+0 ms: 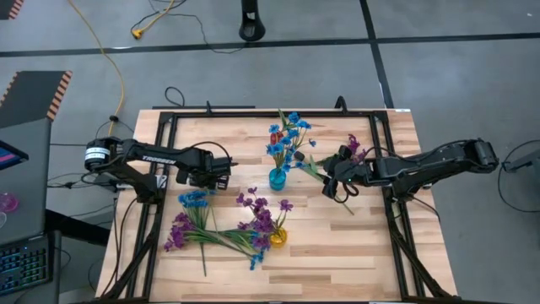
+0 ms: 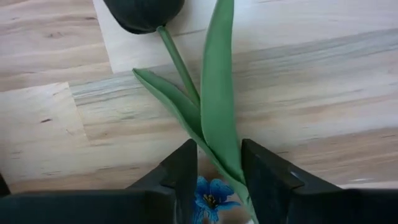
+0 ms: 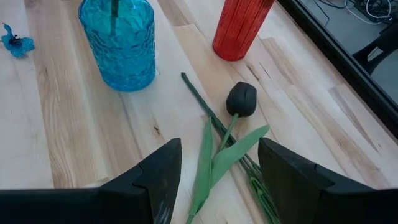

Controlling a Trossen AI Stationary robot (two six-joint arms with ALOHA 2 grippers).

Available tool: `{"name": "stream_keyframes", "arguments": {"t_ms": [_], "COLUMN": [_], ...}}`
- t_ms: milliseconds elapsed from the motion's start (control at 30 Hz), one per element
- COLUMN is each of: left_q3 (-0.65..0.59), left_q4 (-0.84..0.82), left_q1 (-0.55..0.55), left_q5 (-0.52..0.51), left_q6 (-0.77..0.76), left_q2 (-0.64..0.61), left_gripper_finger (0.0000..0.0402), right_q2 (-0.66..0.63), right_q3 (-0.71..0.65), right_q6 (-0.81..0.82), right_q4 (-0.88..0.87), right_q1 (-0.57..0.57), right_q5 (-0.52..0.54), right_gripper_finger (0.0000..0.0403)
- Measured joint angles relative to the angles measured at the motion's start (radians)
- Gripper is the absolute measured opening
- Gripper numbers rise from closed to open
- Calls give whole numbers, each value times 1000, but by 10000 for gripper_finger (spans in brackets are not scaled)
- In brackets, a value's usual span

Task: Sort flowers into vase by color
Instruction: Put the left black flower into the red crystal vase

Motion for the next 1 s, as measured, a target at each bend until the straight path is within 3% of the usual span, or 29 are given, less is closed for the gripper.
{"name": "stream_keyframes", "arguments": {"t_ms": [1000], "left_q3": [0], "left_q4": [144], "left_q1": [15], "left_q5": [-16], "left_q6": [35], "left_q2": [0], "left_gripper_finger": [2], "right_q2": [0], "right_q3": [0], "right_q6": [-24], "right_q4": [0], "right_q1": [0], "right_q5": [2], "right_gripper_finger": [240]}}
